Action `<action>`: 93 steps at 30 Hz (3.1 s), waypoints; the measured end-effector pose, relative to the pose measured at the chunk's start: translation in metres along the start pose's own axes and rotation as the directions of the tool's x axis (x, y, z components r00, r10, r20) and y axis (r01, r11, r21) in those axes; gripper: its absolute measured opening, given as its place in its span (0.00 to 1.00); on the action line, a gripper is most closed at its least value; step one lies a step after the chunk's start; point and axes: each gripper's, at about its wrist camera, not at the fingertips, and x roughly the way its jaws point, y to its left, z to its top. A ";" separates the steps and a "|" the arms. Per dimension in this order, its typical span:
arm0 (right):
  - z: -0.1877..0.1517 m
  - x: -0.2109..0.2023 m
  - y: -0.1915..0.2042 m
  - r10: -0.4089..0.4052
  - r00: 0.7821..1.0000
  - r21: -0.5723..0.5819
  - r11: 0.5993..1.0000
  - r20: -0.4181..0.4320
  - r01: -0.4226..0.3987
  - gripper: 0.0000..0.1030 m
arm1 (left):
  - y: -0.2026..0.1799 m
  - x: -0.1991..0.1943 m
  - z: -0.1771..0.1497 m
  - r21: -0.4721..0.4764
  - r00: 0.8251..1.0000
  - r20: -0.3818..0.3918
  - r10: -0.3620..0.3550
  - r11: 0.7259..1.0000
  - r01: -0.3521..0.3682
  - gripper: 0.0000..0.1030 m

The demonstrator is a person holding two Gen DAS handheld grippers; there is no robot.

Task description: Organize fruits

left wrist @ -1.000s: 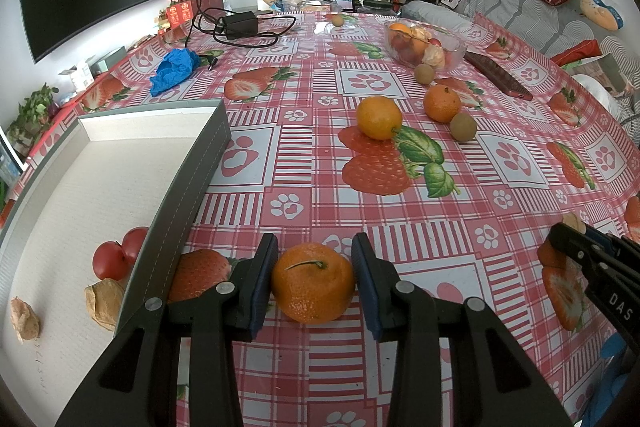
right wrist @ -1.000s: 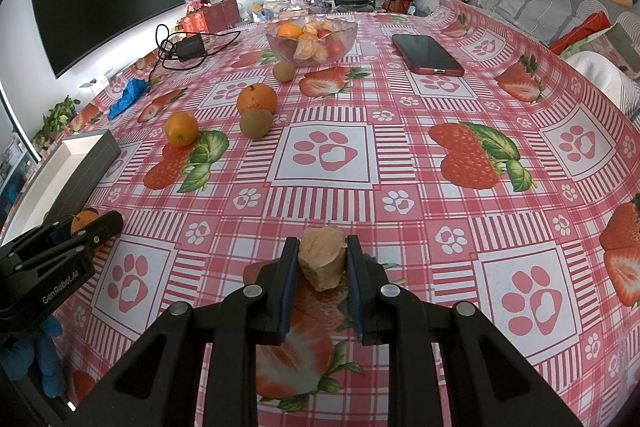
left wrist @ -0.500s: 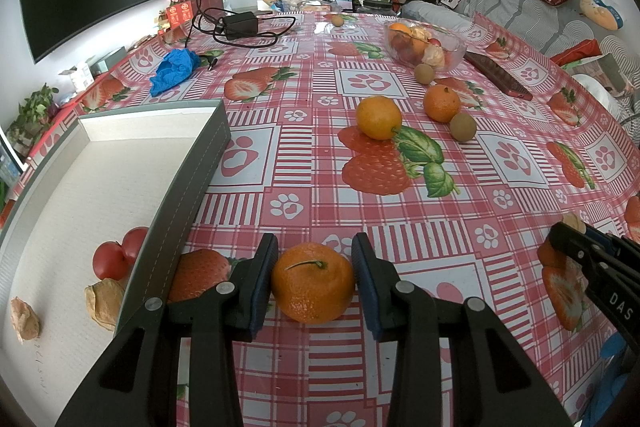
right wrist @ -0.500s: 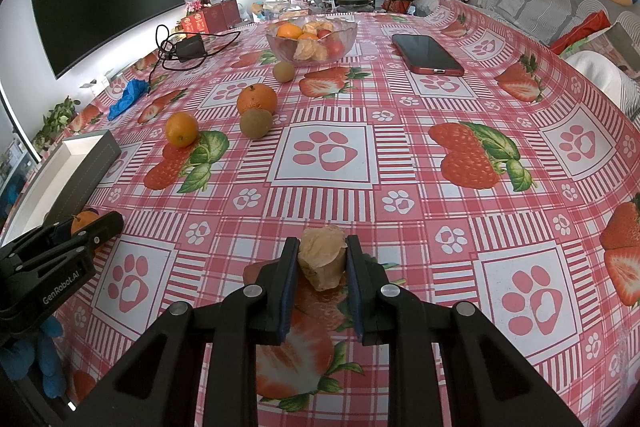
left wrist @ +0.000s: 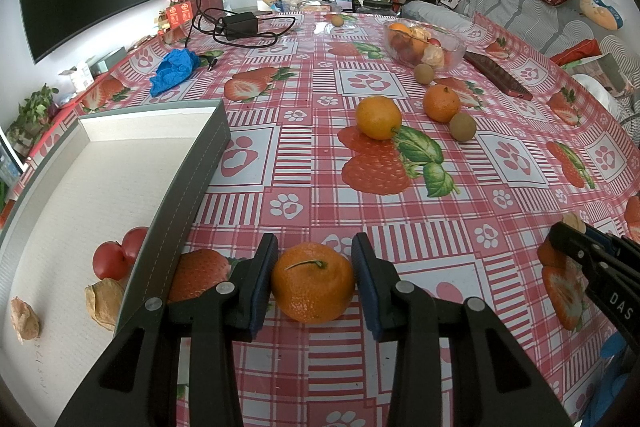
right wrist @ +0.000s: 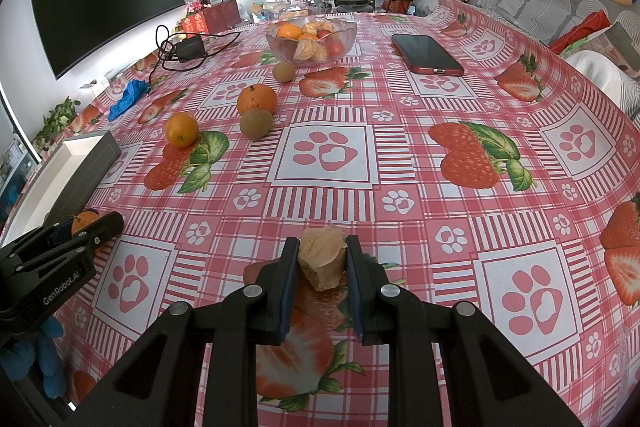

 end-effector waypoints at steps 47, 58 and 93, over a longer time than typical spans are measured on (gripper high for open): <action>0.000 0.000 0.000 0.001 1.000 0.001 1.000 0.001 -0.001 0.23 | -0.001 0.000 0.000 0.002 1.000 0.001 0.002 1.000 -0.002 0.40; 0.000 0.000 -0.001 0.001 1.000 0.002 1.000 0.002 -0.001 0.23 | -0.001 0.000 0.000 0.002 1.000 0.001 0.002 1.000 -0.002 0.40; 0.000 -0.006 0.004 0.026 0.998 -0.039 0.999 -0.058 -0.028 0.23 | -0.002 -0.006 0.001 0.040 0.997 -0.077 -0.017 0.999 0.020 0.38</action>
